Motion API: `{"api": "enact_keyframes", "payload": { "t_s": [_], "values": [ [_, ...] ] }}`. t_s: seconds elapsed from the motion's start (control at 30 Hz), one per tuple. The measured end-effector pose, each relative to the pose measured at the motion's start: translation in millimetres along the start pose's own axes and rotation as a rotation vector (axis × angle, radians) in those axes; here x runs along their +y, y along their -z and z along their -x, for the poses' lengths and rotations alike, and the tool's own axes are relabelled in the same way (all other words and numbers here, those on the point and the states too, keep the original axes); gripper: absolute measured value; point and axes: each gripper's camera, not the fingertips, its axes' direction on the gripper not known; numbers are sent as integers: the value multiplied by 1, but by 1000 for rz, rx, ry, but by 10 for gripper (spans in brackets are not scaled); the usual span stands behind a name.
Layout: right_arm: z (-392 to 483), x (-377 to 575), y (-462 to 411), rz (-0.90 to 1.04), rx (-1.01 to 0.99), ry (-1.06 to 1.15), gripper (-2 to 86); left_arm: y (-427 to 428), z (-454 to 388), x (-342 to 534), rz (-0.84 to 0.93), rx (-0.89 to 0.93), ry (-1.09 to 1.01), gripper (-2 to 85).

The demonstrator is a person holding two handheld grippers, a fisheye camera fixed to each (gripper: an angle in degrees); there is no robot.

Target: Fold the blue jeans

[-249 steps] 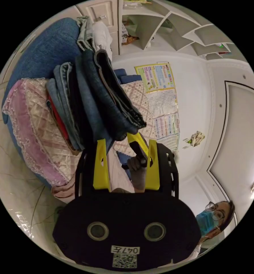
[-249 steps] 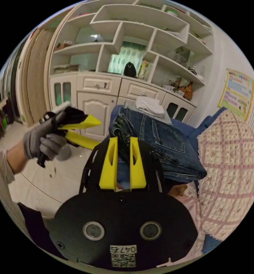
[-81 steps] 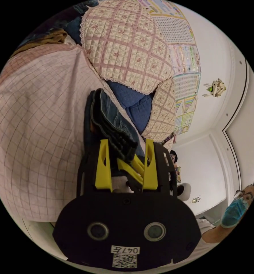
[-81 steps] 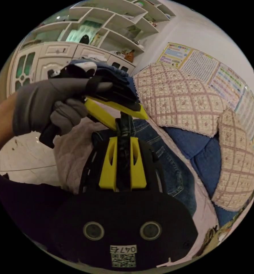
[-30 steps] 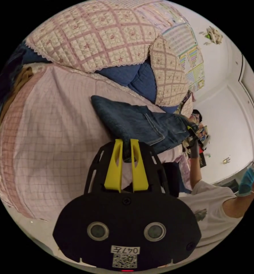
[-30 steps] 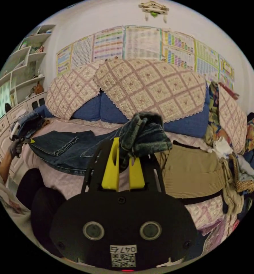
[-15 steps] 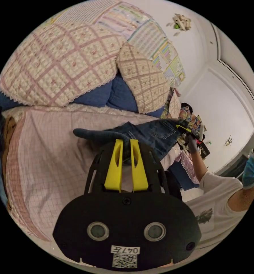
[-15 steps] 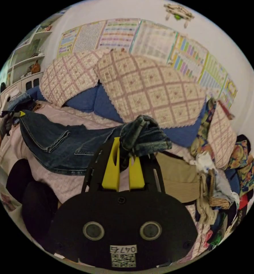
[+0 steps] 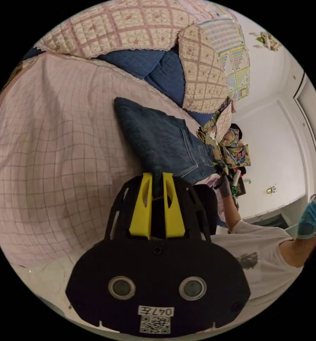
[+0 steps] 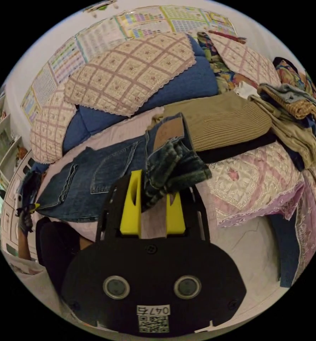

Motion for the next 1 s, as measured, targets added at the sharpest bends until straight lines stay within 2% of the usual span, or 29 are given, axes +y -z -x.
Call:
{"api": "enact_keyframes", "payload": {
  "t_s": [0.03,0.1,0.17,0.23,0.27,0.3,0.4,0.47,0.53,0.63,0.7,0.77,0.87,1.0],
  "values": [
    [3,2,4,17,14,-20,106,4,-7,-3,-7,-24,-7,71],
    [6,13,19,-14,79,-92,123,34,-42,-9,-72,-183,-18,142],
    [21,38,51,-110,243,-144,119,59,-76,-9,-120,-308,-46,166],
    [51,56,73,-205,364,-98,112,71,-120,-12,-142,-396,-129,171],
    [79,64,80,-249,366,-8,103,71,-153,-18,-141,-430,-194,171],
    [94,66,82,-261,337,52,99,65,-186,-26,-139,-437,-263,173],
    [175,65,66,-221,70,306,91,34,-258,-53,-113,-348,-399,190],
    [237,58,37,-106,-209,489,105,8,-292,-68,-81,-287,-455,206],
    [281,57,13,-17,-318,620,107,-20,-324,-77,-39,-256,-505,216],
    [339,60,-27,120,-297,783,108,-50,-368,-82,5,-233,-564,220],
    [361,60,-47,193,-316,793,107,-66,-393,-84,31,-258,-596,221],
    [376,58,-68,261,-413,703,106,-78,-404,-86,49,-285,-614,221],
    [396,63,-89,360,-437,629,102,-98,-411,-92,84,-307,-627,221],
    [427,69,-80,326,-395,635,96,-114,-405,-98,134,-339,-618,220]
  ]
}}
